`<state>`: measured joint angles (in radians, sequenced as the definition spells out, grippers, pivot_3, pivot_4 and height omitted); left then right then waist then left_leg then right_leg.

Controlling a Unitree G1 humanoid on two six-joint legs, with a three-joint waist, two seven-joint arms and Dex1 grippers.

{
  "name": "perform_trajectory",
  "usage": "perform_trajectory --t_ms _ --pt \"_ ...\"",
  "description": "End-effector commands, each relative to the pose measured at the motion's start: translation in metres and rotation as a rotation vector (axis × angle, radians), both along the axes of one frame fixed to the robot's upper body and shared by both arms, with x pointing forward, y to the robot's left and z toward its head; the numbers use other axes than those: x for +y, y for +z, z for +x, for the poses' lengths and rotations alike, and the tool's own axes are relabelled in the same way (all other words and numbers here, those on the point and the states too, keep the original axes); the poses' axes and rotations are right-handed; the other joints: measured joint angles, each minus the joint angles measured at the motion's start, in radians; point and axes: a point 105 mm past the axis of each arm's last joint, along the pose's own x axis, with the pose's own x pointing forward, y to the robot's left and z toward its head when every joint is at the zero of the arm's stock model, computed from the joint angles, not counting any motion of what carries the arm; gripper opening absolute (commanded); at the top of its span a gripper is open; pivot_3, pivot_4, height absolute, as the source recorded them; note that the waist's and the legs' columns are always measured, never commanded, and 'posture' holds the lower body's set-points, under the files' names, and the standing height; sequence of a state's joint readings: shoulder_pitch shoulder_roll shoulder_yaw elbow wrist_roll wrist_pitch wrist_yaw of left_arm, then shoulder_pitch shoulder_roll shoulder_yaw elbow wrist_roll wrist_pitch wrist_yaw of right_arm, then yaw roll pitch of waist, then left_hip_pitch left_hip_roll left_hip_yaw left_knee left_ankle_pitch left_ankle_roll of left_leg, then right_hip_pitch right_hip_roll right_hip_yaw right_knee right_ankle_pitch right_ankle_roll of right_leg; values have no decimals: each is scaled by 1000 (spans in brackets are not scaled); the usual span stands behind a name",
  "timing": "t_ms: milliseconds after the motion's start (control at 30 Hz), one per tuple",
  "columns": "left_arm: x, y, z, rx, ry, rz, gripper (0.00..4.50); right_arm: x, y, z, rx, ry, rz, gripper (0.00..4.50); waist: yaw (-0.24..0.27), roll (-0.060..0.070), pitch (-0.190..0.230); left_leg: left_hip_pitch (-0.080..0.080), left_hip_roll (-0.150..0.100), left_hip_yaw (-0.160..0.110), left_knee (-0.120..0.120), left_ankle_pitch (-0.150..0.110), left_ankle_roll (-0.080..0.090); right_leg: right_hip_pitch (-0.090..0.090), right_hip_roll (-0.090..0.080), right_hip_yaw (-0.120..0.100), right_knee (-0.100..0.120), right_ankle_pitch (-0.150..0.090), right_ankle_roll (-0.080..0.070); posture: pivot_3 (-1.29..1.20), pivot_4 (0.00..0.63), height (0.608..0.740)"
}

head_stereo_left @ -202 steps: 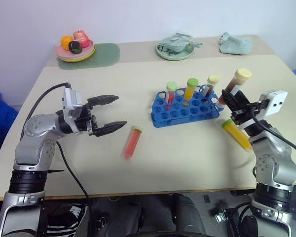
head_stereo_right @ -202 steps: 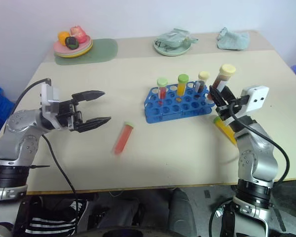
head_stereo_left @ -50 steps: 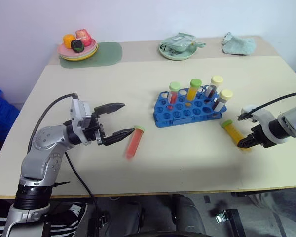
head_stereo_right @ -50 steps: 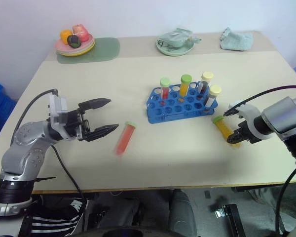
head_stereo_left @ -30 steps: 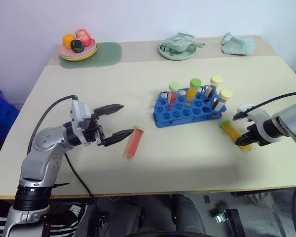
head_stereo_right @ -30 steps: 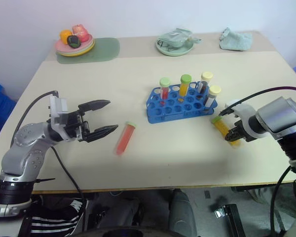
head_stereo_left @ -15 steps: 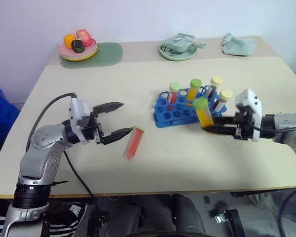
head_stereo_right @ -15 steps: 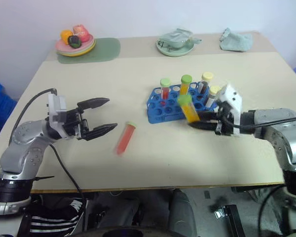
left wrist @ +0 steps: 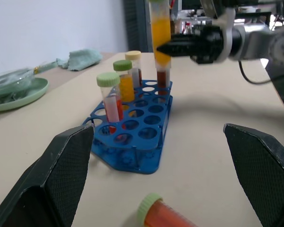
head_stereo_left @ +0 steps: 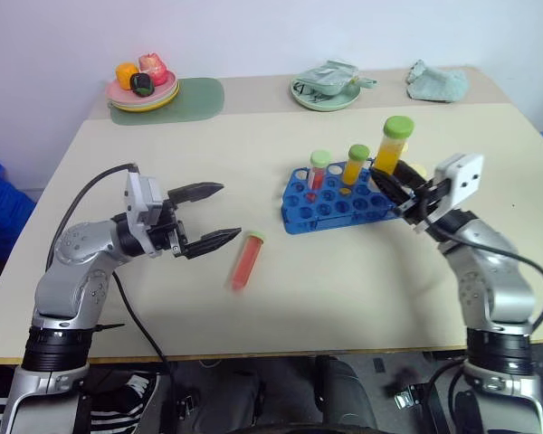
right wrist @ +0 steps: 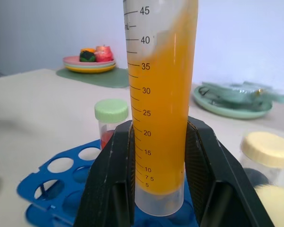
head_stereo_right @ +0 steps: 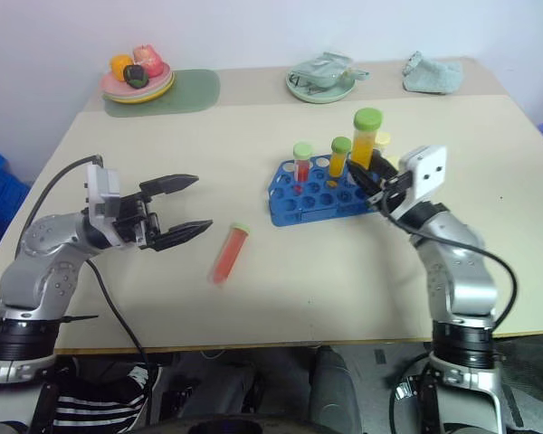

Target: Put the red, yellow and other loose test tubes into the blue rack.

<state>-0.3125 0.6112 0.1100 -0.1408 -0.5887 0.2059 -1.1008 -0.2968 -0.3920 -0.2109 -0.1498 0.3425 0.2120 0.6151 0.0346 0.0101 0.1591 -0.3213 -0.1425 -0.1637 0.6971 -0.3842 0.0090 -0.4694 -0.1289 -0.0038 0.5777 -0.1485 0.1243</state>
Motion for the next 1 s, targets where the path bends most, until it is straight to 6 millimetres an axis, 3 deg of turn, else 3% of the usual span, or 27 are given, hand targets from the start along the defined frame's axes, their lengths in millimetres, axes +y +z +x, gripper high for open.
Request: perform_trajectory --t_ms 33,300,500,1000 --pt "6 13 1 -57 8 14 4500 7 1 5 -66 -34 -8 810 -2 0 0 0 0 0 0 0 0 0 0 0 0 0 0 0 150 740" --pt "7 16 0 -59 8 29 4500 12 -22 12 -59 -68 -39 810 -11 0 0 0 0 0 0 0 0 0 1 0 0 0 0 0 150 740" --pt "9 18 -1 -60 16 33 4500 7 -29 15 -46 -90 -41 810 -25 0 0 0 0 -1 -1 0 0 0 1 0 0 0 0 0 150 740" --pt "10 20 -1 -56 20 36 4500 17 -39 18 -8 -81 22 810 -25 0 0 0 1 -1 -1 0 0 0 1 0 0 0 0 0 150 740"
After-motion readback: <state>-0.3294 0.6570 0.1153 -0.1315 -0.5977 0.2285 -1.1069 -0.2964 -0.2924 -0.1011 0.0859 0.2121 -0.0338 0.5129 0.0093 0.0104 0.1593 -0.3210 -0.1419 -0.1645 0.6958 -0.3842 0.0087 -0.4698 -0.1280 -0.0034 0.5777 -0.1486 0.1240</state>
